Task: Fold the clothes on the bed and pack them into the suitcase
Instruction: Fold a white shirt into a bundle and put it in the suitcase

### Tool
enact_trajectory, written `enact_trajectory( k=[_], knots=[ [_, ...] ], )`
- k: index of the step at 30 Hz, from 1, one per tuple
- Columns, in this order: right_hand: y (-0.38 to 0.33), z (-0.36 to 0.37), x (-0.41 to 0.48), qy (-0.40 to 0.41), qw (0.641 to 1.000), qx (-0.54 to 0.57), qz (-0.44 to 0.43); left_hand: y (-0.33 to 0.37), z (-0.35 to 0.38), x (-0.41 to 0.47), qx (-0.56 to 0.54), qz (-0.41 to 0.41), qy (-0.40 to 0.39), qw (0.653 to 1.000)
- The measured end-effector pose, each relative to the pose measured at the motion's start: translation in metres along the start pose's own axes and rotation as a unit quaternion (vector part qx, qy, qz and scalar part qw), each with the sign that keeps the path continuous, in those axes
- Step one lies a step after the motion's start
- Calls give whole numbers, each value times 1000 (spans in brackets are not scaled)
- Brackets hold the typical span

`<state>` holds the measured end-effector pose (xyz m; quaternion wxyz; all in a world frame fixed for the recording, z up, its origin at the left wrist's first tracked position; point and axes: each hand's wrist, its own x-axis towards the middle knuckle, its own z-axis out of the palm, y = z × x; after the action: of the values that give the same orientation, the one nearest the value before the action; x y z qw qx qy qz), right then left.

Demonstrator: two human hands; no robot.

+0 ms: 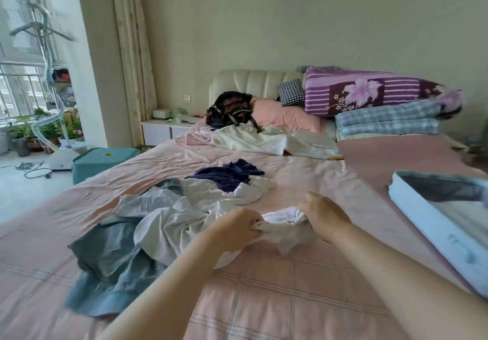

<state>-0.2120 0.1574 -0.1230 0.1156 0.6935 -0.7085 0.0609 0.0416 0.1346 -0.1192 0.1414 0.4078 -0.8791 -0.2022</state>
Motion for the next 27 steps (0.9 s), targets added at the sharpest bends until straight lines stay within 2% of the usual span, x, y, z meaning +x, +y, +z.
enact_trajectory(
  k=[3,6,9,11,13,17,19,21,23,27],
  knots=[
    [19,7,-47,-83,995,-50,17,32,35,-11,29,33,-64,997],
    [17,7,-85,-194,979,-54,28,53,59,-23,23,18,-179,983],
    [11,12,-103,-172,984,6,49,59,67,-30,-5,-36,-246,969],
    [2,13,-107,-151,985,64,51,55,65,-31,-42,-54,-227,972],
    [-11,13,-108,-134,982,127,34,48,62,-31,-39,-50,-169,984],
    [-28,32,-104,-128,974,187,28,20,66,-22,70,-67,-32,995],
    [-30,44,-102,-149,971,187,29,2,69,-21,176,-95,-31,979],
    [-29,54,-98,-148,977,153,18,-17,73,-21,214,-120,-51,968],
    [-28,59,-91,-134,984,116,4,-32,76,-21,216,-128,-41,967],
    [-30,65,-61,-117,986,119,9,-43,63,-17,183,-145,-25,972]
  ],
)
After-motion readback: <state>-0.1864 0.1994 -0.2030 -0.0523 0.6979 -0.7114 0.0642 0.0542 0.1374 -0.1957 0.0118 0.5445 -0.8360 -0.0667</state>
